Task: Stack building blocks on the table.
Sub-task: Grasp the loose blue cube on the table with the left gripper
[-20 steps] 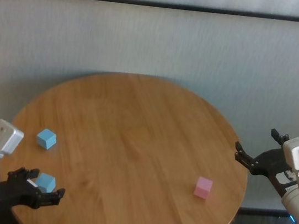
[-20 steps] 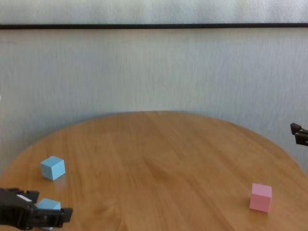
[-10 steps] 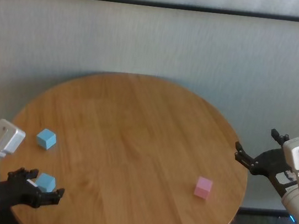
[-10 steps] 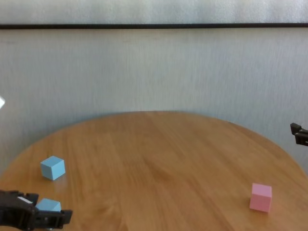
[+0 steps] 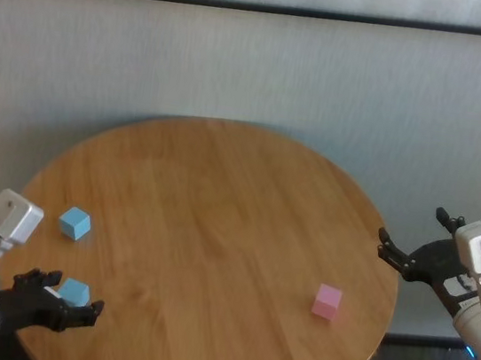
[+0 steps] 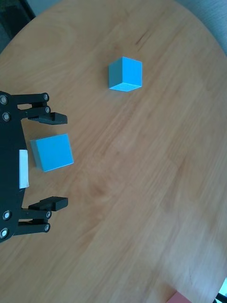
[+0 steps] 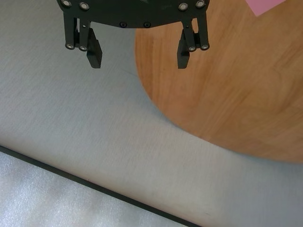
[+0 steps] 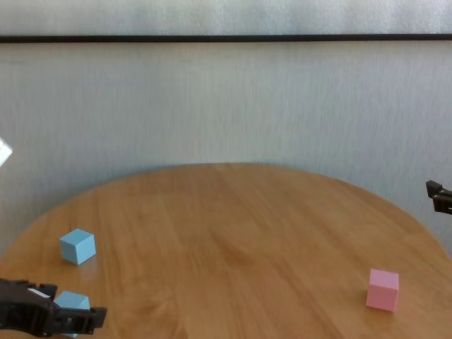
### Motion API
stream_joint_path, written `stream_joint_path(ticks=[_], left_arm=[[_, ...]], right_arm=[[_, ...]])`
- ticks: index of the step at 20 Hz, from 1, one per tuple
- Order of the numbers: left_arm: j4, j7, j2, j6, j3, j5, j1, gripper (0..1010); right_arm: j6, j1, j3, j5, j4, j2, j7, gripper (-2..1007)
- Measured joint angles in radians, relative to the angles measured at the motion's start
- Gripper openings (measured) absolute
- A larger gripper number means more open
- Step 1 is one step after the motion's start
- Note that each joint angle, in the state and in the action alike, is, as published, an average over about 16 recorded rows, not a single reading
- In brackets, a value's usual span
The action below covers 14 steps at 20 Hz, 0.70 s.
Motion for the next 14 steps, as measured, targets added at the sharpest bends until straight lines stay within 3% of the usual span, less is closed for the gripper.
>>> stream_joint_path(ticks=[14], left_arm=[[0.029,0.011,-0.016,0.021,0.009,0.065,-0.026,1000]], right_arm=[[0.000,0.000,0.000,0.000,0.000,0.000,0.000,1001]])
